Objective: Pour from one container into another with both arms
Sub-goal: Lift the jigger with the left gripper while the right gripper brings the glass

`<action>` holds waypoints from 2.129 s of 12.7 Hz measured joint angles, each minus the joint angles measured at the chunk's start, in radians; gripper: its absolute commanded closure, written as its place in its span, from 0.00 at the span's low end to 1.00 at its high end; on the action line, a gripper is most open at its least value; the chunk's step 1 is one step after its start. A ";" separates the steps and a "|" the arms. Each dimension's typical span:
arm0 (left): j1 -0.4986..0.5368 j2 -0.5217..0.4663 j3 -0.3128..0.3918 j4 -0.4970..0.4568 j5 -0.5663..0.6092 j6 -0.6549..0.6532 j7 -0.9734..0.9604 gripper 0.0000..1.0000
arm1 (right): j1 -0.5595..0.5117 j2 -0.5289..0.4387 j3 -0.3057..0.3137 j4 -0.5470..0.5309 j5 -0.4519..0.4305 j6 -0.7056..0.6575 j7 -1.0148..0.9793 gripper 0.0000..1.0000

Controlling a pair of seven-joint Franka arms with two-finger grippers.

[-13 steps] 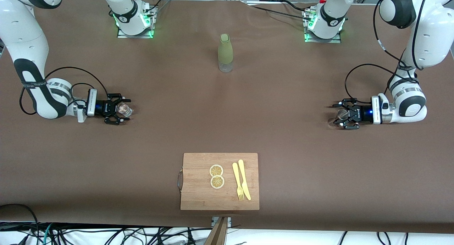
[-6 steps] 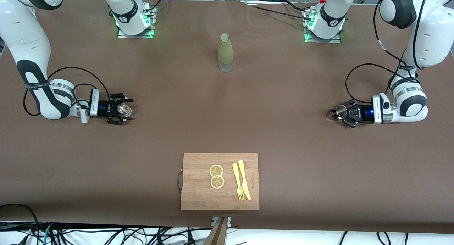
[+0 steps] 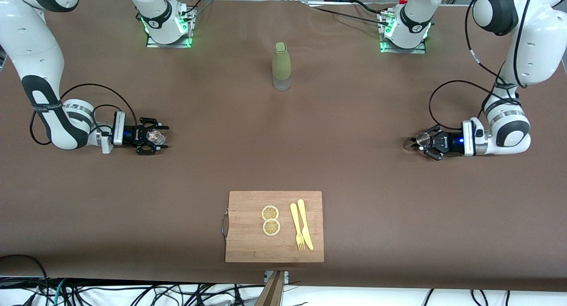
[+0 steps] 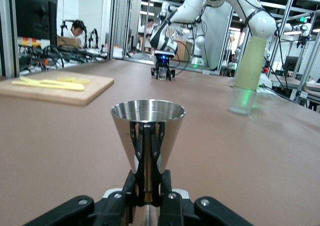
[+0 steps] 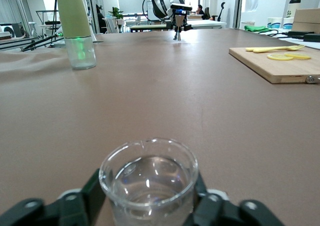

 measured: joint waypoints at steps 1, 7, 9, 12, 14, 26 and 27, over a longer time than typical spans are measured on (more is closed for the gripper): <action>-0.029 0.000 -0.005 0.000 -0.028 0.000 -0.002 1.00 | 0.000 0.000 0.000 0.001 0.002 0.000 0.000 0.64; -0.242 0.000 -0.080 0.001 -0.208 0.090 -0.039 1.00 | 0.000 0.002 0.000 0.001 0.010 0.000 0.000 0.78; -0.304 0.000 -0.138 0.003 -0.282 0.174 -0.078 1.00 | 0.000 0.003 0.000 0.001 0.016 0.000 0.000 0.79; -0.395 0.000 -0.206 0.030 -0.348 0.302 -0.140 1.00 | 0.000 0.003 0.002 0.002 0.036 0.000 0.006 0.84; -0.427 -0.001 -0.240 0.063 -0.351 0.356 -0.200 1.00 | 0.000 -0.001 0.012 0.008 0.039 0.000 0.016 0.84; -0.693 0.091 -0.289 0.185 -0.660 0.493 -0.254 1.00 | 0.001 -0.165 0.169 0.000 0.194 -0.002 0.160 0.86; -0.702 0.103 -0.289 0.204 -0.660 0.509 -0.254 1.00 | 0.001 -0.182 0.181 -0.009 0.206 -0.002 0.171 0.86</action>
